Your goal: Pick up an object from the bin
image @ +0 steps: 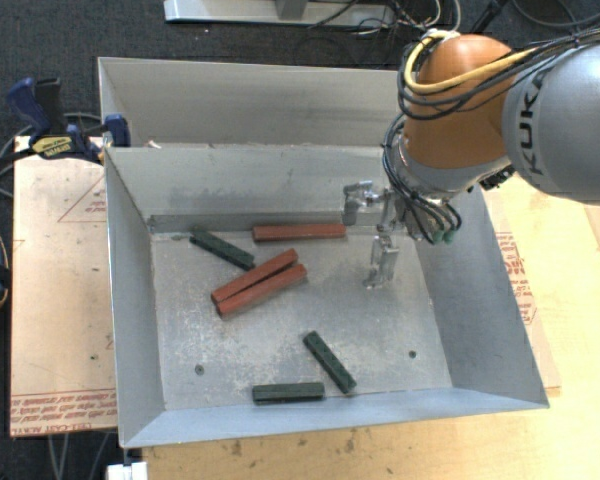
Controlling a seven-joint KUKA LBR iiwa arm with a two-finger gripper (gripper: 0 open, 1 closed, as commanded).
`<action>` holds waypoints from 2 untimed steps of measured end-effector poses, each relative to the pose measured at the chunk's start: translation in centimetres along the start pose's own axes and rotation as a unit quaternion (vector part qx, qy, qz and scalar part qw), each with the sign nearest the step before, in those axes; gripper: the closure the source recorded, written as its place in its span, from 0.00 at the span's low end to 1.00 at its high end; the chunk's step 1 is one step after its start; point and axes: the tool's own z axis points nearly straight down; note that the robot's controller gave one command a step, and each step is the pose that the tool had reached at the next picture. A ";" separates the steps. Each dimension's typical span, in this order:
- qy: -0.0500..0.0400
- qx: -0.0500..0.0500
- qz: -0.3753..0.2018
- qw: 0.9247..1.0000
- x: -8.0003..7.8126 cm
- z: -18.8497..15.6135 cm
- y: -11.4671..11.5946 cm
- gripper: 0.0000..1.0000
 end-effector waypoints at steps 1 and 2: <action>0.002 -0.001 0.023 1.000 -1.2 3.0 4.3 0.00; 0.002 -0.001 -0.025 1.000 -2.1 4.6 6.6 0.00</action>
Offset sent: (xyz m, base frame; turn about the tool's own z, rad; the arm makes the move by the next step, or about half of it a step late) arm 0.0167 0.0748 -0.0542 -0.1086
